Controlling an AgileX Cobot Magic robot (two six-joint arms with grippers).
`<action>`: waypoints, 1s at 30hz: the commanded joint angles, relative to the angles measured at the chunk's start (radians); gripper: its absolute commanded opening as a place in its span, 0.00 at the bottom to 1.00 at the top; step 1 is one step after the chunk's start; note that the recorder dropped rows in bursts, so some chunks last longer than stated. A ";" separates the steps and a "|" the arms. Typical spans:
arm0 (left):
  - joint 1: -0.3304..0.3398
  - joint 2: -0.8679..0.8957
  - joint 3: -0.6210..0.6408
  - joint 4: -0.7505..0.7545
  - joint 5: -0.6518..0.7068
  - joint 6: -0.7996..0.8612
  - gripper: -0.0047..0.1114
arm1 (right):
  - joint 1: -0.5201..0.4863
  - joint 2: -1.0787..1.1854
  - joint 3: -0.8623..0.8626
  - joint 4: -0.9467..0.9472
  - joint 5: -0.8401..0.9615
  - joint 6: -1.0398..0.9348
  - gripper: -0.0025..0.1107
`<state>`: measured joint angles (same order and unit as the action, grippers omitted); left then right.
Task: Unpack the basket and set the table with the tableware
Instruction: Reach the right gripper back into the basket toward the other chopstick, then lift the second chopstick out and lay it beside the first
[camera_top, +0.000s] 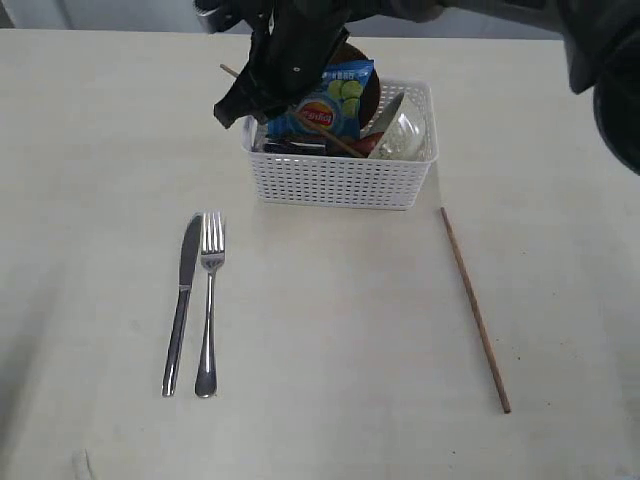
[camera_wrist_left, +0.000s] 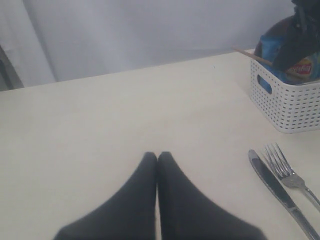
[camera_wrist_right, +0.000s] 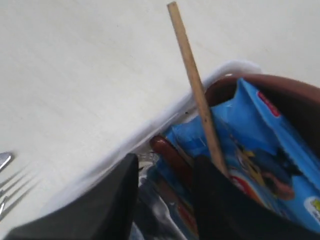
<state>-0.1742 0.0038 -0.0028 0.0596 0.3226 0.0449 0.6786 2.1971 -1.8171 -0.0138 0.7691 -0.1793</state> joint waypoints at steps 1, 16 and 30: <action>0.002 -0.004 0.003 -0.009 -0.001 0.000 0.04 | 0.001 0.028 -0.012 -0.065 -0.011 -0.005 0.34; 0.002 -0.004 0.003 -0.009 -0.001 0.000 0.04 | 0.001 0.067 -0.012 -0.221 -0.013 0.102 0.34; 0.002 -0.004 0.003 -0.009 -0.001 0.000 0.04 | 0.022 0.010 -0.012 -0.227 -0.021 0.090 0.02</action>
<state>-0.1742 0.0038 -0.0028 0.0596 0.3226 0.0449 0.6861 2.2496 -1.8253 -0.2521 0.7618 -0.0854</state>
